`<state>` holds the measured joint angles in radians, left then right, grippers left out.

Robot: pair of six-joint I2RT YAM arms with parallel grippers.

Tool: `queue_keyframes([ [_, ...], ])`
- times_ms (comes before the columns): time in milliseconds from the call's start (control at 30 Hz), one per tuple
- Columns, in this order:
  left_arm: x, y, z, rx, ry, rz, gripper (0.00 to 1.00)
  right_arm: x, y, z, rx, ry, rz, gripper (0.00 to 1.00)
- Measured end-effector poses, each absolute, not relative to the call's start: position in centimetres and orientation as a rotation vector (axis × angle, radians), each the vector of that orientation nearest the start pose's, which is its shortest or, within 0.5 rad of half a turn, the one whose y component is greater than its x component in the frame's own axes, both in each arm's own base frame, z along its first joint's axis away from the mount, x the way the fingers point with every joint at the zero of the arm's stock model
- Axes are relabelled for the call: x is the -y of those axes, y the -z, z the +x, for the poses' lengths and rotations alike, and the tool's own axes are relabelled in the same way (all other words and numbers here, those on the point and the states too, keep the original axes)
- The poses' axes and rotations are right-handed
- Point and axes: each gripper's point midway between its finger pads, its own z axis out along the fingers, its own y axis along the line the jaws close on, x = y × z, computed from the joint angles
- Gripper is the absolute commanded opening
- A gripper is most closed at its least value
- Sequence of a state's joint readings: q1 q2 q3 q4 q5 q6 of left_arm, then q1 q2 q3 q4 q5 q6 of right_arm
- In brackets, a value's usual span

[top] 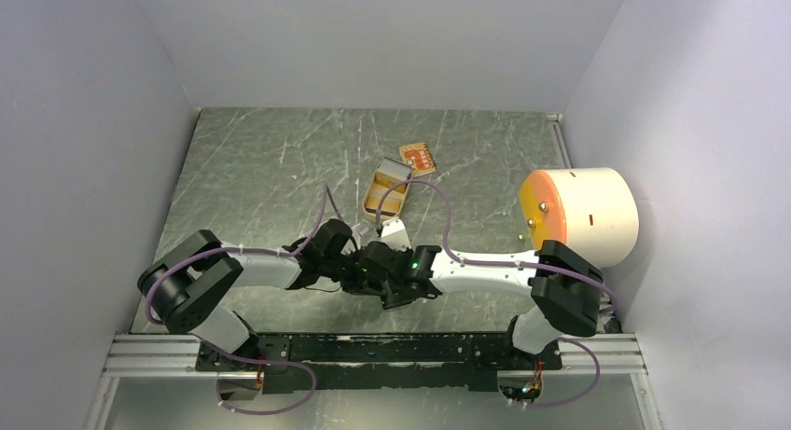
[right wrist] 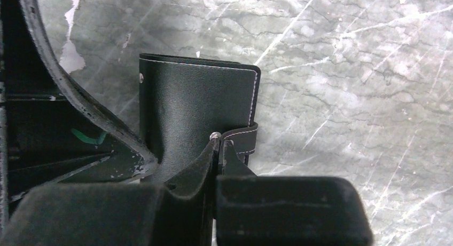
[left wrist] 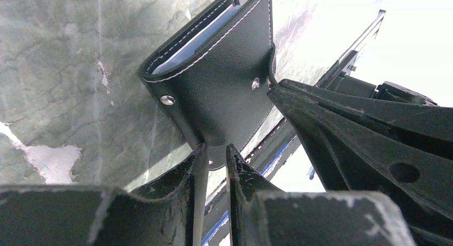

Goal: Put the credit cards into the card holder
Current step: Close the card holder at the center of the board.

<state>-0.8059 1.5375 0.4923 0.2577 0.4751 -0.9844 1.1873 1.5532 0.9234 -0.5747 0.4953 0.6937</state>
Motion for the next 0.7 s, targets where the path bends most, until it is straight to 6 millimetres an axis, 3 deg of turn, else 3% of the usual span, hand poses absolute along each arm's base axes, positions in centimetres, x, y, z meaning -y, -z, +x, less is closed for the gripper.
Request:
queue_keyframes([
  [700, 30.86, -2.76, 14.17, -2.730, 1.286, 0.030, 0.24, -26.91, -4.44, 16.80, -2.491, -0.053, -0.508, 0.00],
])
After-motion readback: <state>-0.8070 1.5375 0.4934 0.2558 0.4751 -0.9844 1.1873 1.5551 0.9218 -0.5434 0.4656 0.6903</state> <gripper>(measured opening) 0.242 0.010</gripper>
